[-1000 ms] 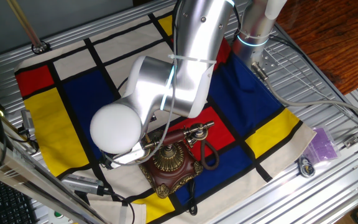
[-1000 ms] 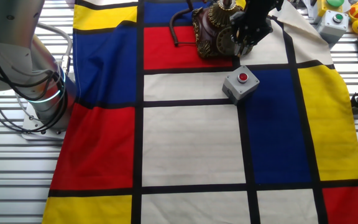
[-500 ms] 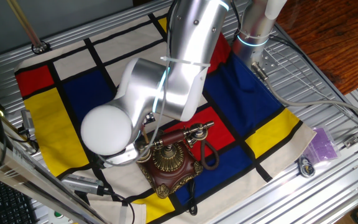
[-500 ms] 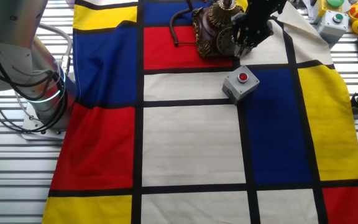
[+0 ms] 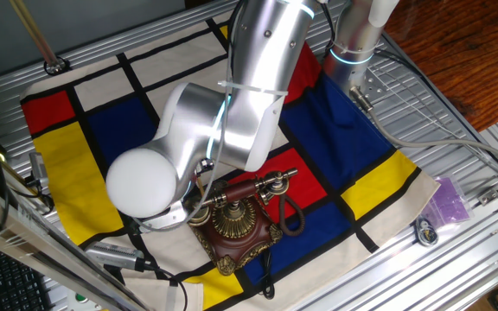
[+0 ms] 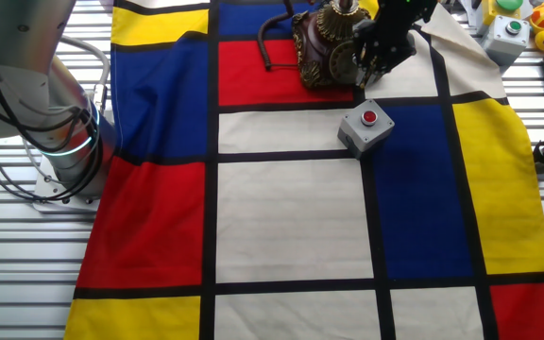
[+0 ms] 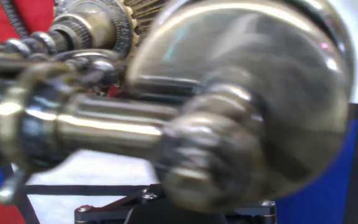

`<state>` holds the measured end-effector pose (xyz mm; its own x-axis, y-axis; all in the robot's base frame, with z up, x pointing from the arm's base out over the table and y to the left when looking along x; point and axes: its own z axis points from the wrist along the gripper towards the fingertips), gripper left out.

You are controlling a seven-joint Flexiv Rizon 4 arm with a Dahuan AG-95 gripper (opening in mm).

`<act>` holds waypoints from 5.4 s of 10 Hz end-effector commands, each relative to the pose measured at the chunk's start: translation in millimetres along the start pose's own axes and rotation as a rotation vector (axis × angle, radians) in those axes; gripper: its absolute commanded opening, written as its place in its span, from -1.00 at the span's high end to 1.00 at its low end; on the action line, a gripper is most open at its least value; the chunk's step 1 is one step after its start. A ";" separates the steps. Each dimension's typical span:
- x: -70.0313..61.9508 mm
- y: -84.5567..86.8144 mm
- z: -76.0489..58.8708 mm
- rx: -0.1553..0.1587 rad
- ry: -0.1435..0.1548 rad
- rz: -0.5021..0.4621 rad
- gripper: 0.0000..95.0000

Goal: Dial a number on an old rotary phone

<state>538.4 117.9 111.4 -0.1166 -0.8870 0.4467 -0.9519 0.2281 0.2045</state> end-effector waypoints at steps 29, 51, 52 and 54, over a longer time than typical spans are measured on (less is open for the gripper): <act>4.0 -5.2 11.4 -0.047 0.002 0.079 1.00; 17.4 3.3 -11.5 -0.060 -0.167 0.277 1.00; 19.1 3.6 -11.9 -0.065 -0.189 0.297 1.00; 23.1 4.2 -10.9 -0.060 -0.202 0.347 1.00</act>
<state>536.4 104.1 131.2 -0.4667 -0.8238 0.3218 -0.8383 0.5280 0.1360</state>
